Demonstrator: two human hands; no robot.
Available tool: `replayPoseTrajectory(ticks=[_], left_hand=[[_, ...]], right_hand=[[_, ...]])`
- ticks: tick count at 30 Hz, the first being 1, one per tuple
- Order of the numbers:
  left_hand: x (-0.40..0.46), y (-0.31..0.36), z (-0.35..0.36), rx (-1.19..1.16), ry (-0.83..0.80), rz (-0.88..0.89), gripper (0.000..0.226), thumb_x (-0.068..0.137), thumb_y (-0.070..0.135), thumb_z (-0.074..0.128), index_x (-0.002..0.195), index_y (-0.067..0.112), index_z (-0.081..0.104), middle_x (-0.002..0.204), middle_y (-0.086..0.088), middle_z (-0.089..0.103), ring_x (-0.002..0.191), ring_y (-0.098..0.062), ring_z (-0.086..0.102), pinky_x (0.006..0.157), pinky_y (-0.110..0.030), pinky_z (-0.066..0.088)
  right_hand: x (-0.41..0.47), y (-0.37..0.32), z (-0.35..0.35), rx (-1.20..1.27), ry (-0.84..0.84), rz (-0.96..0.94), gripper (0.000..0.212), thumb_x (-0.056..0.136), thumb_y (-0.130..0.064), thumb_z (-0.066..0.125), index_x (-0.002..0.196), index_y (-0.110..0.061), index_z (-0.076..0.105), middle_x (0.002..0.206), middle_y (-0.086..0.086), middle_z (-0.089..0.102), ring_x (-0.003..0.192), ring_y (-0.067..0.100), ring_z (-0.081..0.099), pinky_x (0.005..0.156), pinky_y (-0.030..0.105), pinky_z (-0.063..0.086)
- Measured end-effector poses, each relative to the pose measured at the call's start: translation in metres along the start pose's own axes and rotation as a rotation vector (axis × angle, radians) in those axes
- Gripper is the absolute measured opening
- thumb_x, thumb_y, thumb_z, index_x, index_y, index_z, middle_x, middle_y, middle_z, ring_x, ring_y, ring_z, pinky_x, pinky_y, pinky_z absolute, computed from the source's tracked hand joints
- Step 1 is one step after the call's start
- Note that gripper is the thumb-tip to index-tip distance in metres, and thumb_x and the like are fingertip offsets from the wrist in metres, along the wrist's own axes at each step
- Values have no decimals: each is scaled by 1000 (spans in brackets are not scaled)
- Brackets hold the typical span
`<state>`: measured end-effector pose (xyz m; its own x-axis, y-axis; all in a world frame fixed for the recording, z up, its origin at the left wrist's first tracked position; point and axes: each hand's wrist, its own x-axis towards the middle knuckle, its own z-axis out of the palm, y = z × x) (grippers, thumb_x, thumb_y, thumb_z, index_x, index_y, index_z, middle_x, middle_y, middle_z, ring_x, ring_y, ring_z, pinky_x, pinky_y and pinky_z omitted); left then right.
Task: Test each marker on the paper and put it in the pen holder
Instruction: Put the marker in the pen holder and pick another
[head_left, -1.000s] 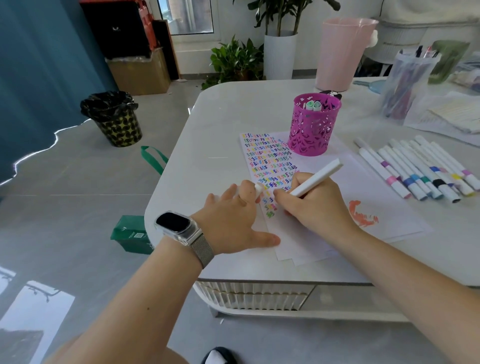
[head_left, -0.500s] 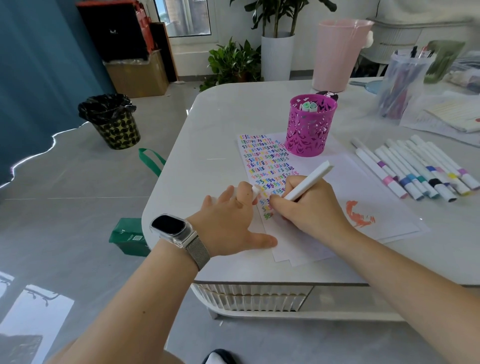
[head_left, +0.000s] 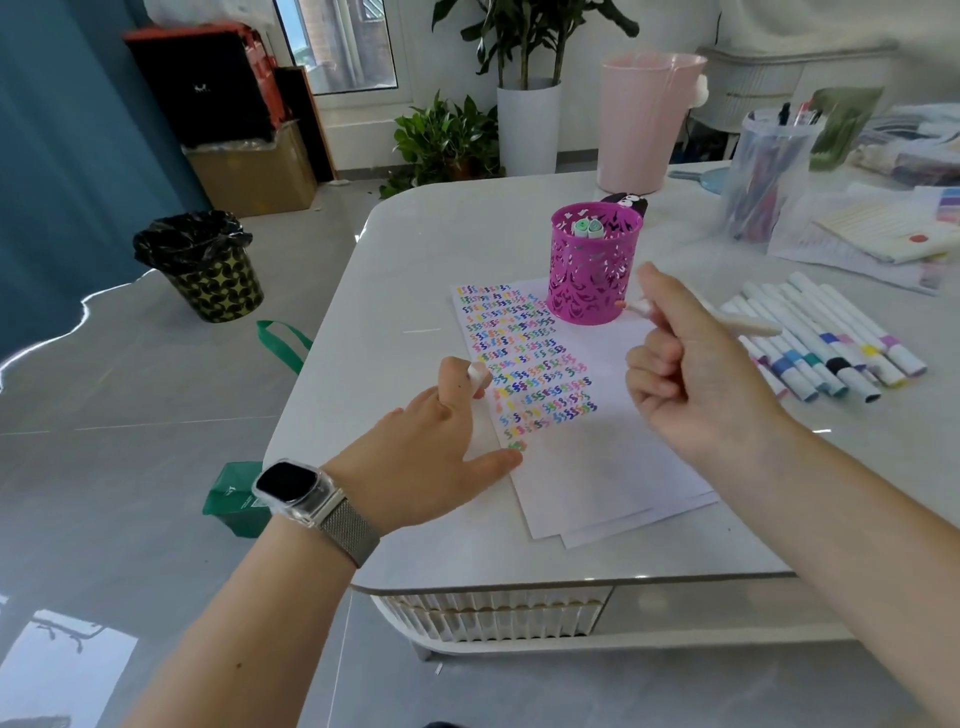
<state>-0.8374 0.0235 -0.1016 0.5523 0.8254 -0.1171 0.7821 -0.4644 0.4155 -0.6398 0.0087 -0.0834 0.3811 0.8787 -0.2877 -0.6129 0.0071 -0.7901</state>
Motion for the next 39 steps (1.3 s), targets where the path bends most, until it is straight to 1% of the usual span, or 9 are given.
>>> replayPoseTrajectory(ticks=[4, 7, 10, 13, 17, 26, 29, 32, 39], left_hand=[[1, 9, -3, 15, 187, 7, 33, 95, 42, 26, 110, 13, 31, 121, -2, 58, 111, -23, 59, 79, -43, 51], [2, 16, -6, 80, 265, -17, 33, 99, 41, 18, 103, 19, 42, 103, 10, 68, 95, -20, 63, 81, -41, 49], [3, 20, -6, 103, 341, 21, 31, 100, 39, 22, 105, 23, 49, 99, 17, 68, 93, -11, 62, 81, -36, 49], [3, 21, -6, 70, 388, 36, 31, 98, 43, 28, 105, 26, 53, 94, 16, 67, 88, -10, 60, 78, -35, 48], [5, 19, -4, 48, 418, 62, 31, 95, 45, 32, 102, 25, 55, 90, 14, 68, 85, -12, 60, 75, -36, 49], [4, 22, 0, -41, 489, 159, 41, 85, 54, 36, 100, 25, 61, 82, 8, 68, 75, -15, 61, 67, -40, 51], [2, 26, 0, -177, 539, 186, 16, 92, 34, 53, 97, 24, 64, 77, 11, 69, 72, -8, 60, 68, -27, 49], [-2, 29, 0, -263, 580, 207, 11, 92, 25, 55, 93, 20, 64, 71, 14, 66, 70, -5, 59, 60, -10, 39], [-4, 25, 6, -216, 565, 216, 17, 88, 30, 49, 88, 23, 64, 66, 17, 62, 68, -4, 56, 58, -6, 36]], right_hand=[[-11, -11, -6, -198, -58, -87, 27, 82, -27, 72, 61, -15, 59, 44, -5, 44, 38, 5, 38, 35, 14, 30], [-18, -13, -6, -217, -143, -55, 30, 91, -28, 56, 71, -11, 71, 51, 2, 58, 41, 10, 49, 38, 17, 40], [-23, -11, 0, -271, -259, -54, 30, 90, -18, 46, 72, -8, 68, 55, 8, 61, 45, 14, 50, 40, 21, 41], [-25, -7, 4, -341, -302, -100, 30, 89, -10, 46, 64, -9, 62, 57, 13, 61, 45, 17, 50, 42, 24, 41], [-26, -4, 2, -380, -377, -126, 24, 90, -9, 45, 70, -6, 59, 57, 15, 61, 46, 20, 50, 45, 26, 42], [-26, 6, 3, -468, -398, -190, 24, 91, -7, 44, 72, -5, 58, 56, 14, 60, 48, 20, 50, 43, 27, 42], [-27, 4, 3, -425, -434, -166, 25, 93, -8, 47, 70, -5, 56, 55, 13, 60, 45, 20, 48, 41, 25, 41], [-29, 3, 3, -352, -500, -107, 27, 95, -8, 47, 69, -7, 52, 54, 12, 60, 42, 18, 47, 40, 23, 40], [-35, 17, 1, -281, -498, -101, 28, 99, -9, 41, 72, -4, 44, 49, 11, 55, 37, 20, 44, 40, 22, 39]])
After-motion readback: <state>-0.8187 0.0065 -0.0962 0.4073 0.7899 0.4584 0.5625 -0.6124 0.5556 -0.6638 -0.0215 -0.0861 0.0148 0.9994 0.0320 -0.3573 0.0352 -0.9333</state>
